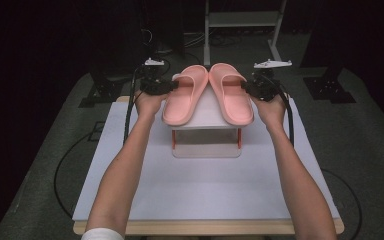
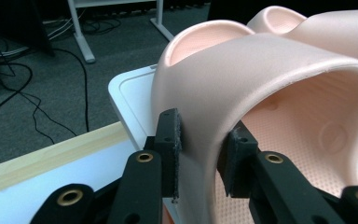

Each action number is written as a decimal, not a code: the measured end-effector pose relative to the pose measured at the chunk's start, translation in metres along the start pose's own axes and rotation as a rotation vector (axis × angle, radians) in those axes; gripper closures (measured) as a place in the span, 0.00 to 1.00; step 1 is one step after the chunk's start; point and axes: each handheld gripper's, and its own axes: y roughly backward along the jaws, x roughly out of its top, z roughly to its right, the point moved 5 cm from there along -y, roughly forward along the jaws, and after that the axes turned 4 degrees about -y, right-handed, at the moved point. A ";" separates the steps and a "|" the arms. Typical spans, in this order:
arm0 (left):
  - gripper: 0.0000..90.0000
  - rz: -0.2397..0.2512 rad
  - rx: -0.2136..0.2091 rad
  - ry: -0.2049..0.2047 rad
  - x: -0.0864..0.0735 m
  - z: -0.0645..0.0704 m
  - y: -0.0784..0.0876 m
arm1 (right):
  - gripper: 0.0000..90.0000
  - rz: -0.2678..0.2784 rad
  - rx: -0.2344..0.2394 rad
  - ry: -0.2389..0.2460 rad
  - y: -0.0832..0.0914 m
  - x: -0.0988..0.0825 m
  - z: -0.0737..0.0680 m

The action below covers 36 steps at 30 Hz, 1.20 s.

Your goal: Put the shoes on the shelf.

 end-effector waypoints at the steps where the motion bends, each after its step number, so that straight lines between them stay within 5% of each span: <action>1: 0.78 -0.001 0.001 -0.002 0.000 0.001 0.000 | 0.85 0.001 0.000 0.007 0.000 0.000 0.000; 36: 0.71 0.033 -0.035 0.038 -0.003 0.005 -0.001 | 0.81 0.000 0.047 0.008 -0.007 -0.002 -0.013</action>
